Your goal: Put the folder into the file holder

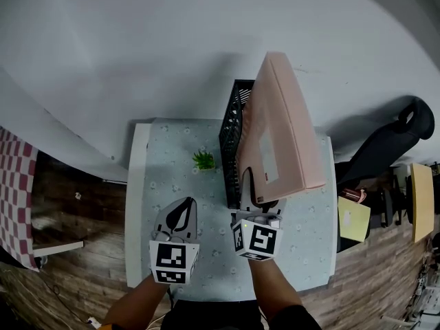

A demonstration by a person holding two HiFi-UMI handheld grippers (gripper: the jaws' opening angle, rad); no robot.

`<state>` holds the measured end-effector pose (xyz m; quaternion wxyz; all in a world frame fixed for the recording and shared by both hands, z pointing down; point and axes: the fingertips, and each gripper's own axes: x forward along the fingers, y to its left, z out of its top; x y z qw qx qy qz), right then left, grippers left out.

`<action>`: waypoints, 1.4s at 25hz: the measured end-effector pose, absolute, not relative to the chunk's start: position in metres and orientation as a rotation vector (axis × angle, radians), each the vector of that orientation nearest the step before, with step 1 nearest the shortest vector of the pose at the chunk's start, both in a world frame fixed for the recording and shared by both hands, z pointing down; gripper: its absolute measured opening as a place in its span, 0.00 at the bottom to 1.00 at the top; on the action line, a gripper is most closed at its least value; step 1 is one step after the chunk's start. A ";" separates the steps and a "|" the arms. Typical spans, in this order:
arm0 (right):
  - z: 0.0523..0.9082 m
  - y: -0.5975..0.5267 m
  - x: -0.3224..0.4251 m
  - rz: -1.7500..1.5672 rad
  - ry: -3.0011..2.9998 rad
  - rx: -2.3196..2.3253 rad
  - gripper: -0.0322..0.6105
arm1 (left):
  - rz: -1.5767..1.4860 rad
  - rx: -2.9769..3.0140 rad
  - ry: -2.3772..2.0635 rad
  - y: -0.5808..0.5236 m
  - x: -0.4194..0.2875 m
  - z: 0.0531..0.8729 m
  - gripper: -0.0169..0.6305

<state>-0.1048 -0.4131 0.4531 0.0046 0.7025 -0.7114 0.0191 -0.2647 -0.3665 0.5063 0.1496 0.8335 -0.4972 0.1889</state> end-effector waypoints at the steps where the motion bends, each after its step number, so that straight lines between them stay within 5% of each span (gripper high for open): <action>1: 0.455 -0.413 -0.105 0.069 -2.220 2.188 0.36 | 0.541 2.395 -1.429 -0.366 -0.264 0.506 0.05; 30: 0.431 -0.303 -0.096 0.181 -2.207 1.882 0.43 | 0.360 2.397 -1.603 -0.288 -0.247 0.434 0.05; 35: 0.417 -0.254 -0.084 0.180 -2.272 1.827 0.31 | 0.353 2.371 -1.664 -0.242 -0.231 0.425 0.05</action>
